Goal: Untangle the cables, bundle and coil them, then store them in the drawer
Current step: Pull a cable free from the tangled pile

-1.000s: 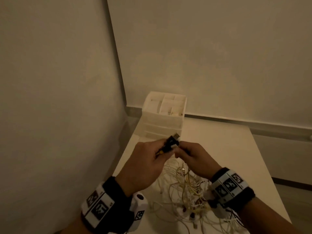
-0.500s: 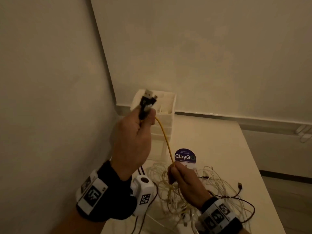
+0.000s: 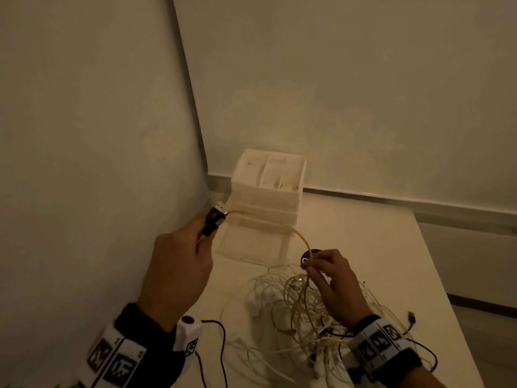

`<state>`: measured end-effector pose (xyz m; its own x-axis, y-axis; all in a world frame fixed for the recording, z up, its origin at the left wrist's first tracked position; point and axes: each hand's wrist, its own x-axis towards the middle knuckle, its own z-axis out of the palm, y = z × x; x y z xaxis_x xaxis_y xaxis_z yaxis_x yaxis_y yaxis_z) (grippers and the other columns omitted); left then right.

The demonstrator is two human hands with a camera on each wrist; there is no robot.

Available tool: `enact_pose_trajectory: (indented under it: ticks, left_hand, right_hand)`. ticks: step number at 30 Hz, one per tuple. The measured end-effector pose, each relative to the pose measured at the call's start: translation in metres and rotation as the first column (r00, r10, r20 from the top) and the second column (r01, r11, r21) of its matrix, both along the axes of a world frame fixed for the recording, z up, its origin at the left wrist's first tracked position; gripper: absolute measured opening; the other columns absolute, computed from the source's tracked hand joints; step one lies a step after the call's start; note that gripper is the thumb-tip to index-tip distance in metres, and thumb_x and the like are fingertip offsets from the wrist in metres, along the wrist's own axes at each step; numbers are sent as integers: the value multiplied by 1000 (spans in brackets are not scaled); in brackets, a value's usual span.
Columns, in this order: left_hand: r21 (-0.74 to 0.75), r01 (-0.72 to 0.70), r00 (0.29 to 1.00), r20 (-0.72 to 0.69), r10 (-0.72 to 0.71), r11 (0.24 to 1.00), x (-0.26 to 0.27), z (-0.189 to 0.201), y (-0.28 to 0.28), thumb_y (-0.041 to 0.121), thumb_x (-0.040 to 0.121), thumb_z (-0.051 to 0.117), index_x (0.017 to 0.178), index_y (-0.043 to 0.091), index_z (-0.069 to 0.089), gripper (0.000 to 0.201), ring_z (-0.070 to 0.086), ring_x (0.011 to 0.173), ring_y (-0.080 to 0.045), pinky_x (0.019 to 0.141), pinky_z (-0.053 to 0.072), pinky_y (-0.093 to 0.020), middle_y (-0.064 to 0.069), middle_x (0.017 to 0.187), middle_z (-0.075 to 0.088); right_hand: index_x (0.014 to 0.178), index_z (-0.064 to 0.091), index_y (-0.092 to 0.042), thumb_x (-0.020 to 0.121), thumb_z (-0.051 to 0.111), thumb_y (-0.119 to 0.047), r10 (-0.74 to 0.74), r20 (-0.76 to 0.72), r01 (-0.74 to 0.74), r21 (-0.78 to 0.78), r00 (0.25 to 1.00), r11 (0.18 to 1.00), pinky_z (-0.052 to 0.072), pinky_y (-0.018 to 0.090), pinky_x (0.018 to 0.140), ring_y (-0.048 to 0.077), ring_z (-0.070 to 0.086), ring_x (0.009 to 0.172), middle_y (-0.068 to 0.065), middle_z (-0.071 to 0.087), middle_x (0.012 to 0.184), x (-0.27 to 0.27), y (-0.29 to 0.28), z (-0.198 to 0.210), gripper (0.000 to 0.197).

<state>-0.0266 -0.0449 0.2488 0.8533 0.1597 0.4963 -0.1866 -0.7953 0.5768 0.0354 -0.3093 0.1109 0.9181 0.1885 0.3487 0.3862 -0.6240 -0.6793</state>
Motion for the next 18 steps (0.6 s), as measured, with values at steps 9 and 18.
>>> enact_pose_trajectory:
  ticks: [9,18]
  left_hand:
    - [12,562,792,-298,-533,827,15,-10,-86,13,92,45,136,38,49,51,60,68,-7,65,50,-19,-4,93,69]
    - [334,349,924,-281,-260,876,48,-20,-83,27,98,42,111,28,45,13,51,67,-25,56,39,-37,-3,80,54]
  right_hand:
    - [81,69,-16,85,60,-26,48,-26,-41,218,999,975,43,7,68,7,59,81,6,61,92,-10,33,24,14]
    - [83,62,-23,91,62,-16,-22,5,19,363,1000,932,56,36,70,12,67,76,-4,64,82,-9,19,43,11]
